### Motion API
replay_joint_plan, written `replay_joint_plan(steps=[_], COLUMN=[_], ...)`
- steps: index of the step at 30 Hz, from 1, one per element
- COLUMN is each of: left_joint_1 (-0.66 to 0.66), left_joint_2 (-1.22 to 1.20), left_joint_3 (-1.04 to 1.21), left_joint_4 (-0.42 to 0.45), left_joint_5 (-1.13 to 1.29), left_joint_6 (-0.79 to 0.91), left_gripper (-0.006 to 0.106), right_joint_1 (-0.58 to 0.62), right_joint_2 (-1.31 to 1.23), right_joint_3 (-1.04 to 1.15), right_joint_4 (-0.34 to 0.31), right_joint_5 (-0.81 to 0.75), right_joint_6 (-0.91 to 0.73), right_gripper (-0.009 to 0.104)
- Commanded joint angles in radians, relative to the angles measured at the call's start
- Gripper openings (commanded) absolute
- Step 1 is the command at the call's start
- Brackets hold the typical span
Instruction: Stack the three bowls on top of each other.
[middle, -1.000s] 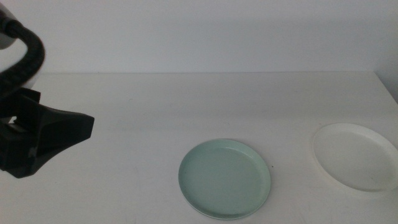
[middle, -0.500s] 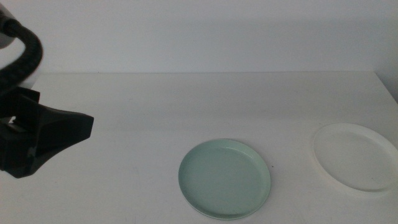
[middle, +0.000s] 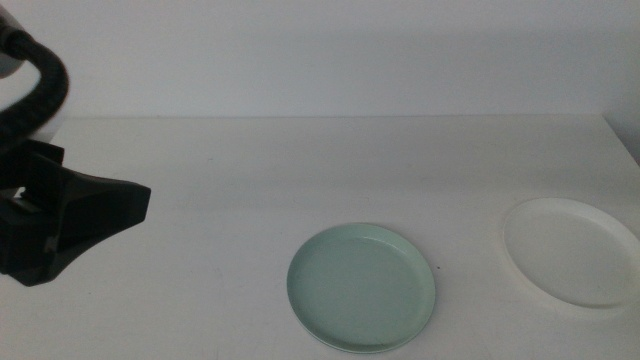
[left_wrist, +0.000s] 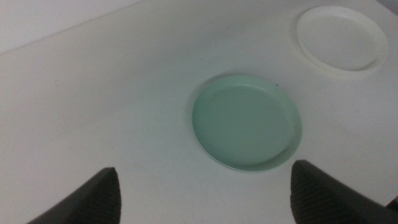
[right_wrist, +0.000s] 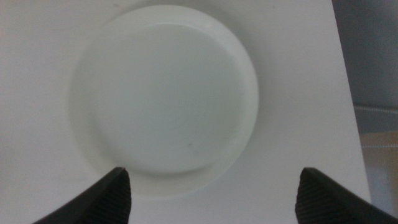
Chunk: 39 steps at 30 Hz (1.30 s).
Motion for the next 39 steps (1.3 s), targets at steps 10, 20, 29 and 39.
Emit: replay_joint_plan(steps=[10, 20, 29, 39], left_joint_1=[-0.002, -0.002, -0.002, -0.002], left_joint_2=[-0.003, -0.003, -0.003, -0.003], left_joint_3=[-0.026, -0.026, -0.026, -0.026], left_joint_4=[-0.007, -0.007, -0.007, -0.007], left_joint_5=[-0.064, -0.064, -0.064, -0.064], left_joint_6=[-0.007, -0.007, -0.007, -0.007], left_gripper=[0.090, 0.090, 0.090, 0.090], right_joint_1=[-0.053, -0.113, -0.113, -0.092], right_joint_2=[0.373, 0.544, 0.602, 0.548], right_joint_3=[-0.171, -0.174, -0.174, -0.175], right_joint_4=[-0.002, 0.009, 0.010, 0.041], right_joint_5=[-0.115, -0.222, -0.235, -0.177], right_joint_6=[-0.113, -0.127, -0.128, -0.121], right_gripper=[0.093, 0.078, 0.040, 0.000])
